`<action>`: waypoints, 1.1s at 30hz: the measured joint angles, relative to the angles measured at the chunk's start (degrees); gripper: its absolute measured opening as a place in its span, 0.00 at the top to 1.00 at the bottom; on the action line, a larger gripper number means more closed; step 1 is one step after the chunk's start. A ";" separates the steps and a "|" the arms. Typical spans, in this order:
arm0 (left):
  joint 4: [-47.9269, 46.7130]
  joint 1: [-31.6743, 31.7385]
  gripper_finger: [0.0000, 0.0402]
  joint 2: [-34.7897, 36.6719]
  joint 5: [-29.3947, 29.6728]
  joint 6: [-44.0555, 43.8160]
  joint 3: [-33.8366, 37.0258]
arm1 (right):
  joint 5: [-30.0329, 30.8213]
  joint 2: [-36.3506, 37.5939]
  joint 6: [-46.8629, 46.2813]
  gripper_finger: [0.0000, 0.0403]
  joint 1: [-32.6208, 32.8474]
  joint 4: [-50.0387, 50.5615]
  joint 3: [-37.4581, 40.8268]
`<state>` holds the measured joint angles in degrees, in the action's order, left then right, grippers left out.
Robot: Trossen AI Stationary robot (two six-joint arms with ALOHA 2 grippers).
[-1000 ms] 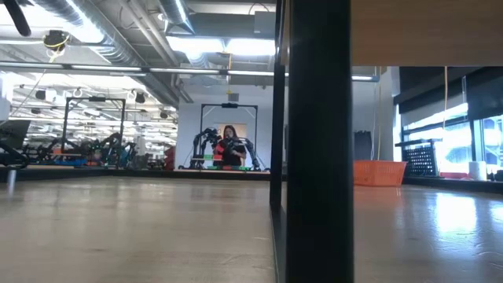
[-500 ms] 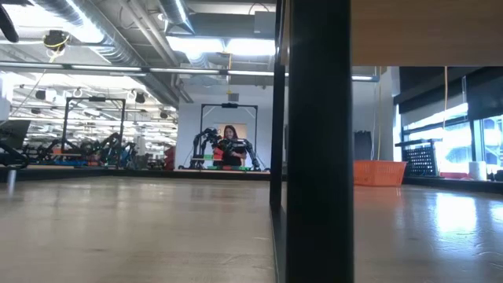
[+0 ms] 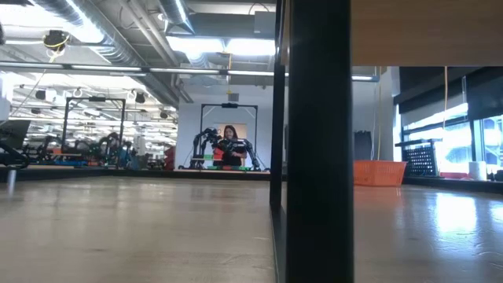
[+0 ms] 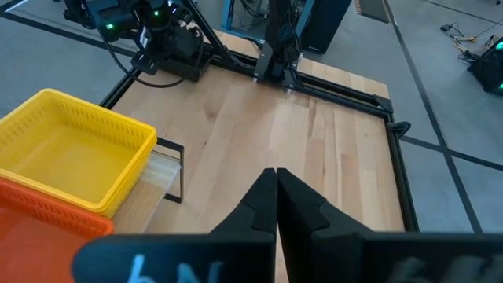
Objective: Stack baskets on shelf by color
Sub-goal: Stack the black bin on top of the black bin
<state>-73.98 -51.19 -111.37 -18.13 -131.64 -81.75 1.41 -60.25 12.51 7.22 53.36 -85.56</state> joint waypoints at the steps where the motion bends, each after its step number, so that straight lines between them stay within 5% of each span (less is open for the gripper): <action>1: 0.32 -0.18 0.84 0.00 0.00 -0.50 0.39 | 0.00 0.00 0.00 1.00 0.00 0.00 0.00; 25: 10.62 -0.68 0.85 -0.02 -0.70 -2.73 8.32 | 0.02 0.00 0.00 1.00 0.00 -2.34 0.02; 33: 10.65 -0.68 0.99 -0.02 -0.13 -0.03 8.30 | 0.02 0.00 0.00 1.00 0.00 -2.62 0.02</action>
<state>-63.33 -51.88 -111.39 -18.26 -131.67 -73.45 1.43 -60.25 12.51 7.22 50.74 -85.54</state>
